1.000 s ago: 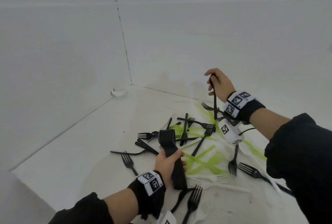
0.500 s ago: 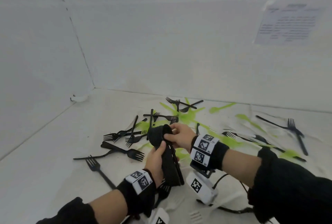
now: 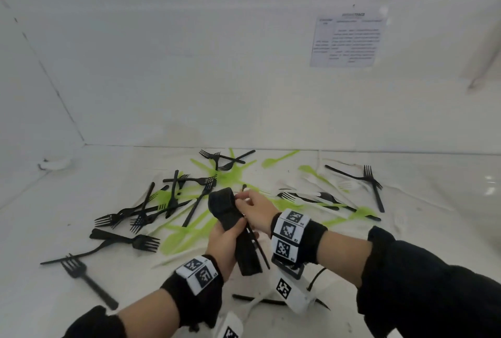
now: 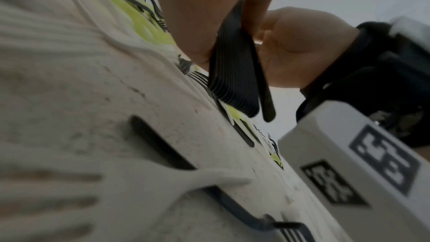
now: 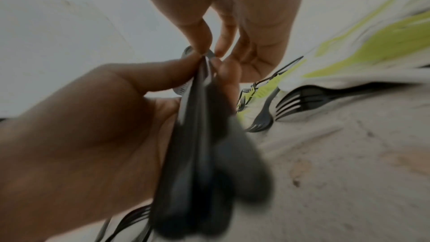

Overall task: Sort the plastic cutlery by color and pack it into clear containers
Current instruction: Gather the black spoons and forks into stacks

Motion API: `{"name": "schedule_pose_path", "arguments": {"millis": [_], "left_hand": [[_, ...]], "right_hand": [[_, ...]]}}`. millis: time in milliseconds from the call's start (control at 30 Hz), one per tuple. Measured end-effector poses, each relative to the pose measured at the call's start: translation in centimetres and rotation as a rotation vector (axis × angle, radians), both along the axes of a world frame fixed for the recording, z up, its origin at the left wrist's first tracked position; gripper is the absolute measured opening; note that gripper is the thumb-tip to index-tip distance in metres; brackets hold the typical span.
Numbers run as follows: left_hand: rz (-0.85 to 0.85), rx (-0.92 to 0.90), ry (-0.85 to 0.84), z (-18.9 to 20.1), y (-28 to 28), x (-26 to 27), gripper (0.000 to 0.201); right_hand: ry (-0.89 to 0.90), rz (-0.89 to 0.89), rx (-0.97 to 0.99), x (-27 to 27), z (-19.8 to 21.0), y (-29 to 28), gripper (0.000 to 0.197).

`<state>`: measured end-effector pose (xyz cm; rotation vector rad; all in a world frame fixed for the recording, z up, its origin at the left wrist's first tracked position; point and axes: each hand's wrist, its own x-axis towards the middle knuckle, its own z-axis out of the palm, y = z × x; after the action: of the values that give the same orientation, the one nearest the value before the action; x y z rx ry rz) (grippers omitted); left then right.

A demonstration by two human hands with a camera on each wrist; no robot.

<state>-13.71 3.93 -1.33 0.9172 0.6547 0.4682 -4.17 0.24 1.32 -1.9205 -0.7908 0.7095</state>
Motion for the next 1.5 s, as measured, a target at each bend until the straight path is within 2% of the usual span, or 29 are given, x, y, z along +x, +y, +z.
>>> {"name": "schedule_pose_path", "arguments": {"millis": [67, 133, 267, 333, 367, 433, 500, 600, 667, 767, 833, 967, 1100, 1267, 1333, 1433, 1500], "left_hand": [[0.022, 0.025, -0.004, 0.2, -0.9, 0.4, 0.022], [0.026, 0.028, -0.010, 0.2, -1.6, 0.7, 0.024], [0.005, 0.115, -0.001, -0.2, -2.7, 0.9, 0.027], [-0.002, 0.123, 0.004, -0.2, -3.3, 0.9, 0.024], [-0.010, 0.107, 0.010, -0.2, -3.6, 0.9, 0.022], [-0.003, 0.058, 0.032, -0.2, -4.3, 0.8, 0.016], [0.041, 0.026, 0.058, -0.2, -4.7, 0.7, 0.012], [0.113, 0.010, 0.086, -0.5, -5.1, 0.1, 0.015], [0.156, -0.012, 0.105, -0.9, -5.4, -0.6, 0.018], [0.201, -0.037, 0.134, -1.5, -6.1, -1.4, 0.018], [0.226, -0.037, 0.133, -1.7, -6.7, -1.7, 0.018], [0.252, -0.039, 0.133, -1.8, -7.7, -1.9, 0.016], [0.255, -0.037, 0.139, -1.5, -8.1, -1.6, 0.016], [0.260, -0.030, 0.150, -1.4, -8.3, -0.9, 0.016], [0.255, -0.027, 0.149, -1.5, -8.4, -0.6, 0.017], [0.248, -0.026, 0.154, -1.7, -8.5, -0.3, 0.016], [0.243, -0.019, 0.156, -1.8, -8.4, -0.2, 0.015]], "right_hand": [[-0.065, 0.116, -0.064, 0.1, 0.0, -1.1, 0.034], [-0.061, 0.161, -0.073, 0.0, -0.3, -2.0, 0.035], [0.119, 0.132, -0.002, -0.3, -0.8, -3.2, 0.053], [0.200, 0.211, -0.026, -0.3, -0.4, -4.1, 0.043], [0.179, 0.263, -0.070, 0.0, 0.0, -4.8, 0.037], [-0.062, 0.274, -0.175, 2.1, 0.4, -6.0, 0.035], [-0.361, 0.151, -0.308, 6.1, 0.5, -7.1, 0.035], [-0.647, 0.021, -0.660, 13.1, -1.0, -9.5, 0.033], [-0.797, 0.001, -0.889, 16.7, -2.6, -11.3, 0.027], [-0.793, 0.000, -1.010, 19.2, -4.3, -12.1, 0.021], [-0.754, 0.021, -0.976, 19.4, -4.4, -11.9, 0.019], [-0.645, 0.028, -0.893, 18.8, -2.8, -12.1, 0.037], [-0.566, -0.005, -0.824, 18.7, -0.9, -12.5, 0.032], [-0.622, -0.050, -0.765, 18.4, -0.8, -12.7, 0.034], [-0.687, -0.018, -0.796, 18.4, -1.7, -12.6, 0.033], [-0.738, -0.020, -0.736, 18.1, -2.7, -12.3, 0.030], [-0.720, 0.036, -0.708, 17.8, -2.9, -11.8, 0.033]]}}
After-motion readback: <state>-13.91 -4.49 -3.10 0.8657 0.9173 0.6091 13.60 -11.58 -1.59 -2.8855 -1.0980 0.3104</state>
